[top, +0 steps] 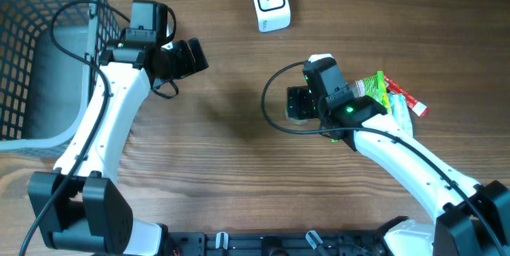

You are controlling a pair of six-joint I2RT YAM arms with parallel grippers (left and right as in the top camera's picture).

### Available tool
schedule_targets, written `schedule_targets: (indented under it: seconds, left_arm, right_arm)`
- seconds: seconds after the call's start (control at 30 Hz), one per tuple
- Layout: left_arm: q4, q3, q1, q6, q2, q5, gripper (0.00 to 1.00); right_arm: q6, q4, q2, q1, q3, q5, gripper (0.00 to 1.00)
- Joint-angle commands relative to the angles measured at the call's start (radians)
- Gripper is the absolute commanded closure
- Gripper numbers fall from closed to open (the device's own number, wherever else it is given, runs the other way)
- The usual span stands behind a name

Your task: Scan the item barcode

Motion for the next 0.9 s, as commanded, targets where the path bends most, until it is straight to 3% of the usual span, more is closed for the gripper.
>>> schedule_targets:
  seconds: [0.0,0.13,0.33,0.63,0.73,0.8,0.87]
  left_arm:
    - [0.002,-0.001,0.002,0.008,0.000,-0.003,0.00]
    - [0.002,-0.001,0.002,0.008,0.000,-0.003,0.00]
    - [0.002,-0.001,0.002,0.008,0.000,-0.003,0.00]
    - [0.002,-0.001,0.002,0.008,0.000,-0.003,0.00]
    - [0.002,-0.001,0.002,0.008,0.000,-0.003,0.00]
    - [0.002,-0.001,0.002,0.008,0.000,-0.003,0.00]
    - [0.002,-0.001,0.002,0.008,0.000,-0.003,0.00]
  right_arm:
    - [-0.002,0.005,0.008,0.000,0.004,-0.027,0.01]
    - [-0.019,0.006,0.028,0.000,0.004,-0.116,0.00]
    - [-0.312,0.034,0.133,0.002,0.004,-0.145,0.01]
    - [-0.316,0.079,0.233,0.002,0.004,-0.202,0.06]
    - [-0.315,0.097,0.240,0.001,0.010,-0.163,0.17]
    - [-0.317,0.095,0.227,0.001,0.026,-0.145,0.18]
    - [-0.332,0.080,0.220,0.001,0.047,-0.126,0.12]
